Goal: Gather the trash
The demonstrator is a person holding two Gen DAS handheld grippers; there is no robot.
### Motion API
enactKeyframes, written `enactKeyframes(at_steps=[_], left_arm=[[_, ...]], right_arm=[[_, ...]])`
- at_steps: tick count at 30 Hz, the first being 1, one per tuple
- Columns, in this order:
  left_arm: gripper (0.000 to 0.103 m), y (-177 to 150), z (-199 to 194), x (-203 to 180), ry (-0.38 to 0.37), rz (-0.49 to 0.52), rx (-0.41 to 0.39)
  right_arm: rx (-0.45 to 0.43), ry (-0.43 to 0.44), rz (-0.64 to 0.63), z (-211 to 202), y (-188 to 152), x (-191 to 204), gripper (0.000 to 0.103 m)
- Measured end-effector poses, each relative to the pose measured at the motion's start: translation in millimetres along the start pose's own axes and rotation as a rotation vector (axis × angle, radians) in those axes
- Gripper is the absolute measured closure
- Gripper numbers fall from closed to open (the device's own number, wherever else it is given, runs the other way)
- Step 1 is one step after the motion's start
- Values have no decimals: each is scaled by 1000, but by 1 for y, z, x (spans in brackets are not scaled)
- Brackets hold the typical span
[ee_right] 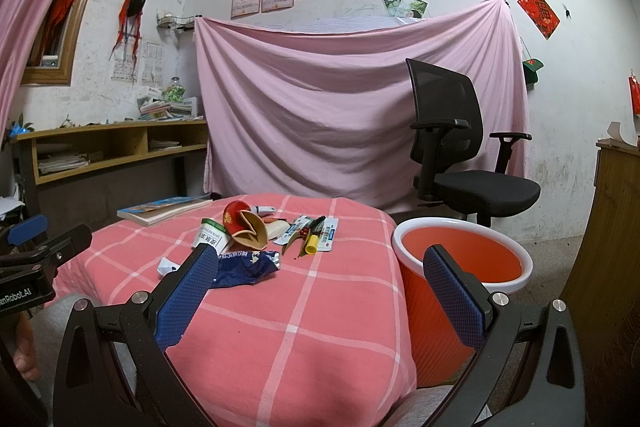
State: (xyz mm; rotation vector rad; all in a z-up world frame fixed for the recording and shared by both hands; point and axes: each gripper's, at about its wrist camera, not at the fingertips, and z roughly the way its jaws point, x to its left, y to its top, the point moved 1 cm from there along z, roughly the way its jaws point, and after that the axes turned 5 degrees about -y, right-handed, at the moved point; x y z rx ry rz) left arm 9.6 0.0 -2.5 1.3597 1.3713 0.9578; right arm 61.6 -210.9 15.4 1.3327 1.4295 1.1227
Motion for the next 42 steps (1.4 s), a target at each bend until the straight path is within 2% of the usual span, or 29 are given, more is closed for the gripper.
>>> enactKeyframes(at_steps=[38, 42], left_arm=[[2, 0, 0, 0, 1, -1, -1], [2, 2, -3, 2, 5, -17, -29]], right_arm=[[-12, 4, 1, -3, 4, -1, 0], [-29, 7, 1, -10, 5, 1, 0]])
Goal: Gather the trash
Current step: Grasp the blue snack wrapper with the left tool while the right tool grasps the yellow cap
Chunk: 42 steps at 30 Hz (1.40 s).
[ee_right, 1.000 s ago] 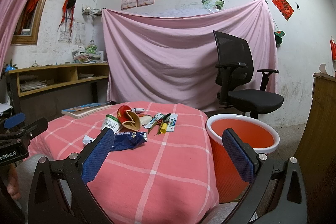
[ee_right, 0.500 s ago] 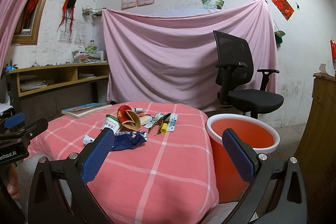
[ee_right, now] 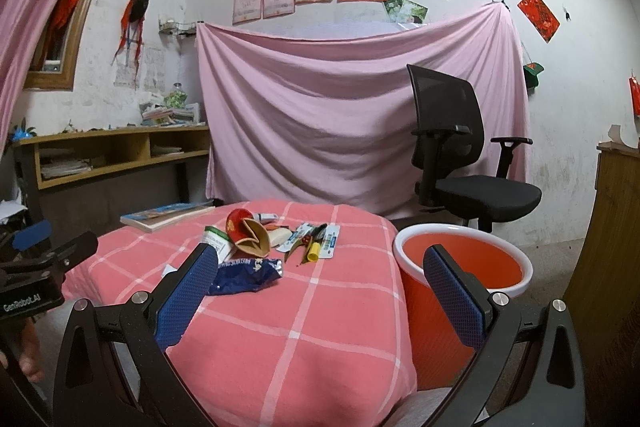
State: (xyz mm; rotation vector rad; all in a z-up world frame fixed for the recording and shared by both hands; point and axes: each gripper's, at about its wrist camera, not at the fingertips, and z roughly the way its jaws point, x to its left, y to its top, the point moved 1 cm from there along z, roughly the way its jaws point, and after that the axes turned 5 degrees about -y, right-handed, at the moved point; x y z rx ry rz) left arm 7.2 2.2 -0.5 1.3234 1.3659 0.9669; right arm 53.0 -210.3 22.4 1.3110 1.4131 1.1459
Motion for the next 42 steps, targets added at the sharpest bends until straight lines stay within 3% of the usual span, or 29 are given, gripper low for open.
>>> enactKeyframes(at_steps=[14, 19, 25, 32, 42], left_arm=[[2, 22, 11, -6, -31, 54, -78], [2, 24, 33, -7, -63, 37, -57], [2, 23, 63, -9, -119, 53, 13], [2, 10, 108, -11, -181, 82, 148], [2, -10, 165, -29, -288, 219, 338]], right_arm=[[-9, -6, 30, 14, 12, -5, 0], [-23, -16, 39, 22, 17, -15, 0], [-21, -27, 21, 37, 19, -21, 0], [15, 42, -24, 70, 23, -25, 0], [129, -10, -50, 117, 18, -31, 0]])
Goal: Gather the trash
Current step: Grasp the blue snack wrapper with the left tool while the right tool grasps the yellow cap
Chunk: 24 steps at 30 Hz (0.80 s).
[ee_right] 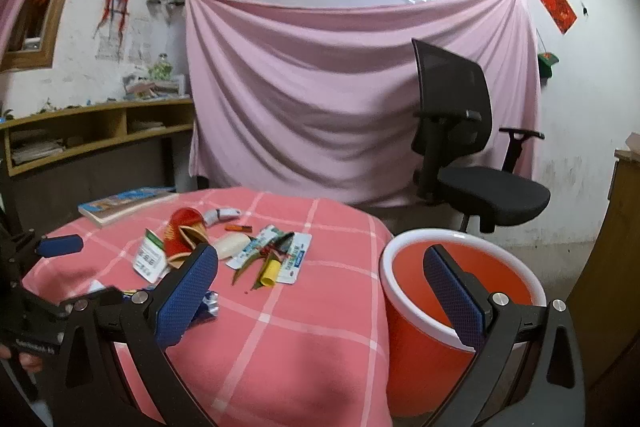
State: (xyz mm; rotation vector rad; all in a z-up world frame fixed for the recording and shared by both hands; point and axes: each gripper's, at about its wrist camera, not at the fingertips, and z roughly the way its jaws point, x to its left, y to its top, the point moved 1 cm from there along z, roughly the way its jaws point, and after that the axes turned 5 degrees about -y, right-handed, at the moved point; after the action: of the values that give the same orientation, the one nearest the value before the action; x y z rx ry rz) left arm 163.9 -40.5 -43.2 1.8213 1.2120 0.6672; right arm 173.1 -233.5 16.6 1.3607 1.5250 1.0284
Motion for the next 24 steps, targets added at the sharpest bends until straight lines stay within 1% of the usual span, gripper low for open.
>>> enactKeyframes(at_steps=[2, 7, 8, 10, 11, 12, 13, 15, 16, 18, 20, 22, 24], left_arm=[[2, -2, 14, -2, -14, 35, 50], [2, -12, 44, -9, -9, 119, 155], [2, -14, 49, -10, -13, 129, 169], [5, -16, 52, -10, -30, 128, 171], [11, -16, 52, -9, -40, 125, 171], [20, -16, 53, -8, -49, 121, 175], [24, -16, 53, -7, -59, 116, 182], [39, -14, 56, -3, -93, 100, 195], [42, -14, 56, -3, -100, 96, 196], [55, -10, 57, -5, -90, 101, 194], [56, -8, 57, -5, -79, 93, 190], [57, -5, 58, -1, -77, 59, 183], [58, -3, 58, 3, -78, 25, 176]], right_arm=[[29, 0, -1, 9, -3, 0, 0], [104, -5, -19, 26, -9, 1, 0], [123, -1, -22, 31, -10, 1, 0], [162, 8, -23, 39, -13, 2, 0], [179, 19, -21, 43, -15, 2, 0], [196, 32, -19, 46, -17, 2, 0], [209, 40, -16, 49, -19, 2, 0], [236, 53, -15, 55, -22, 3, 0], [247, 60, -15, 58, -23, 3, 0], [258, 74, -14, 61, -23, 5, 0], [263, 95, -19, 66, -21, 8, 2], [271, 115, -32, 72, -18, 12, 9], [289, 126, -50, 80, -17, 16, 26]])
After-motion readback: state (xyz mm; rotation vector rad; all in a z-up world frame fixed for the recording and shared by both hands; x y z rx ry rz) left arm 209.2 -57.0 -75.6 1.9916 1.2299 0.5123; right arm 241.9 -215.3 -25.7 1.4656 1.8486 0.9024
